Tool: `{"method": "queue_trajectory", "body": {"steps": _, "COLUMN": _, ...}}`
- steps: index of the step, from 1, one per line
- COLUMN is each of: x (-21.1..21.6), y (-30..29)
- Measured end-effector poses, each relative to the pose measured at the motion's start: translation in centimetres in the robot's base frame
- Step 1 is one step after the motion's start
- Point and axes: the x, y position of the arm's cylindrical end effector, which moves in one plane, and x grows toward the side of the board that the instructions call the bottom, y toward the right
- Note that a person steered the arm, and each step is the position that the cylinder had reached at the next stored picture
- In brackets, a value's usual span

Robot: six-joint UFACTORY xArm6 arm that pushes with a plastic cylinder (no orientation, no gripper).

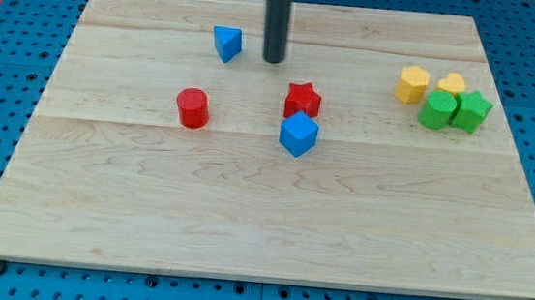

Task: Slide the blue triangle towards the top left of the board

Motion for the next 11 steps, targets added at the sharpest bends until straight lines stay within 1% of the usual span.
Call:
{"method": "queue_trajectory", "body": {"steps": 1, "x": -1.2, "y": -8.4}}
{"method": "queue_trajectory", "body": {"steps": 2, "x": -4.0, "y": -15.6}}
{"method": "queue_trajectory", "body": {"steps": 3, "x": -2.4, "y": -16.6}}
{"method": "queue_trajectory", "body": {"steps": 4, "x": 0.7, "y": -12.1}}
{"method": "queue_trajectory", "body": {"steps": 5, "x": -0.7, "y": -5.7}}
{"method": "queue_trajectory", "body": {"steps": 6, "x": -3.3, "y": -4.4}}
{"method": "queue_trajectory", "body": {"steps": 7, "x": -6.0, "y": -8.5}}
{"method": "queue_trajectory", "body": {"steps": 8, "x": -6.9, "y": -14.2}}
{"method": "queue_trajectory", "body": {"steps": 9, "x": -5.9, "y": -11.7}}
{"method": "queue_trajectory", "body": {"steps": 10, "x": -3.0, "y": -8.9}}
{"method": "queue_trajectory", "body": {"steps": 11, "x": -3.4, "y": -9.5}}
